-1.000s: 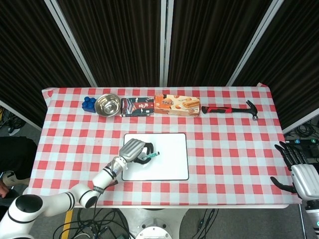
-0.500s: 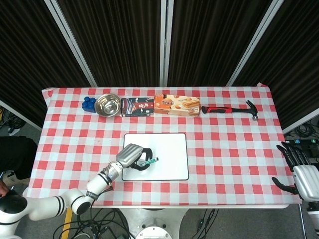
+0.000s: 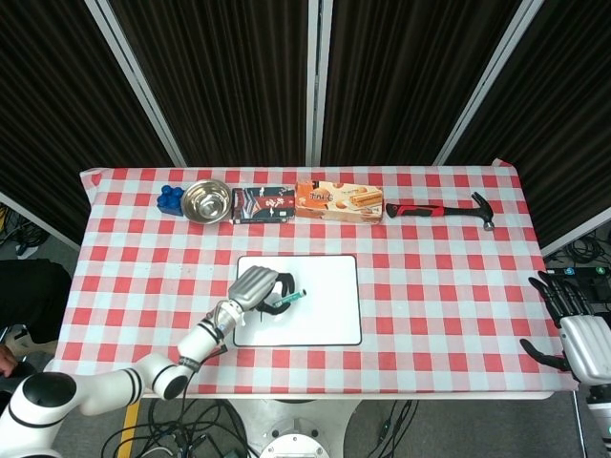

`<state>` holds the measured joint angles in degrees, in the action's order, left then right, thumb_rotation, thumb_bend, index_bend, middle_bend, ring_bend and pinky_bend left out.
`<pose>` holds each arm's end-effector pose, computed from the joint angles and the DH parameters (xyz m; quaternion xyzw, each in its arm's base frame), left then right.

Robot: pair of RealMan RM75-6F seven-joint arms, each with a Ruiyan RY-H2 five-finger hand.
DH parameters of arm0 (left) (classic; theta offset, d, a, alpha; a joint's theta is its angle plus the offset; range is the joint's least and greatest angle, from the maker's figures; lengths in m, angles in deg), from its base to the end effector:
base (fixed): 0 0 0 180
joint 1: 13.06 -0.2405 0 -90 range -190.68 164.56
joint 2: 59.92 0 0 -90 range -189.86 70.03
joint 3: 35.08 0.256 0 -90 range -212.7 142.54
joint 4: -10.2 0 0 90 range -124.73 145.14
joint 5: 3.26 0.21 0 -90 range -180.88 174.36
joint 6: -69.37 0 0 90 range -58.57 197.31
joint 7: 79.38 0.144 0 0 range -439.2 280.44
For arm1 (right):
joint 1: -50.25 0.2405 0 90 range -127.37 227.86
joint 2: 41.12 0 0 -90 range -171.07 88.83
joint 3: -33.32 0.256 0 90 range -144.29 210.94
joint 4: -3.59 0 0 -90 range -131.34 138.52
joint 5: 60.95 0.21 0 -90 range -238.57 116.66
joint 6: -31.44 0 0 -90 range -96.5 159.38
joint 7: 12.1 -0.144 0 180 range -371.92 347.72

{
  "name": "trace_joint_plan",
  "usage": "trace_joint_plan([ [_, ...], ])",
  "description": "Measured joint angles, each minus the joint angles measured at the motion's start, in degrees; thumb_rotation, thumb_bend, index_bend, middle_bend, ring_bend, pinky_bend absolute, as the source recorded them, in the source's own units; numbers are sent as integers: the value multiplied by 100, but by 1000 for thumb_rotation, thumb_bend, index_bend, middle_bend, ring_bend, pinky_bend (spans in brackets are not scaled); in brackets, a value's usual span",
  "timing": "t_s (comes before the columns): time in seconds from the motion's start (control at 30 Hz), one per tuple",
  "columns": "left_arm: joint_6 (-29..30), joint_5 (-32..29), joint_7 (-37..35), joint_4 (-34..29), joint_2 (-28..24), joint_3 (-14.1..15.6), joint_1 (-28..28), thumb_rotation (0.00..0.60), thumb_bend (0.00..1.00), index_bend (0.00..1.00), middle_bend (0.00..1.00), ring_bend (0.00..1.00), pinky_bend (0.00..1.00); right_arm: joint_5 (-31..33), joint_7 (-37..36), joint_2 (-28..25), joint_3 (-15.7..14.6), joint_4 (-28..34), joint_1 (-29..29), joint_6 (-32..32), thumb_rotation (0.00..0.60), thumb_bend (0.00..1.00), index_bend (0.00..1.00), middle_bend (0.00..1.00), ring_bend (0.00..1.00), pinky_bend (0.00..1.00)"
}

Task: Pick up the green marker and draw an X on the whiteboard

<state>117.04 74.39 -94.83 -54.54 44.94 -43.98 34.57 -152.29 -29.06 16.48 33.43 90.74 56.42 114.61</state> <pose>-0.1160 0.3411 -0.1043 -0.7161 -0.4969 -0.4299 0.2354 -0.3269 -0.1796 0.1905 0.6169 -0.4170 0.4056 0.5301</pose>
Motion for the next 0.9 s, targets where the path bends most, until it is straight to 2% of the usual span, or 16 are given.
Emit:
trace_joint_plan([
  [0.37, -65, -13, -95, 240, 140, -6, 32, 600, 380, 570, 603, 760, 974, 16, -5, -11, -3, -4, -9, -17, 600, 124, 0, 0, 0, 0],
  [0.63, -100, -25, -127, 174, 315, -6, 53, 600, 380, 569, 603, 760, 974, 30, -21, -27, -15, -18, -39, -2, 600, 125, 0, 0, 0, 0],
  [0.8, -136, 0, -55, 132, 574, -87, 199, 600, 380, 569, 603, 760, 973, 61, -68, -50, -6, -39, -86, 62, 600, 124, 0, 0, 0, 0],
  [0.9, -32, 46, 0, 59, 548, -157, 234, 600, 380, 569, 603, 760, 973, 55, -84, -61, 5, -52, -96, 89, 600, 124, 0, 0, 0, 0],
])
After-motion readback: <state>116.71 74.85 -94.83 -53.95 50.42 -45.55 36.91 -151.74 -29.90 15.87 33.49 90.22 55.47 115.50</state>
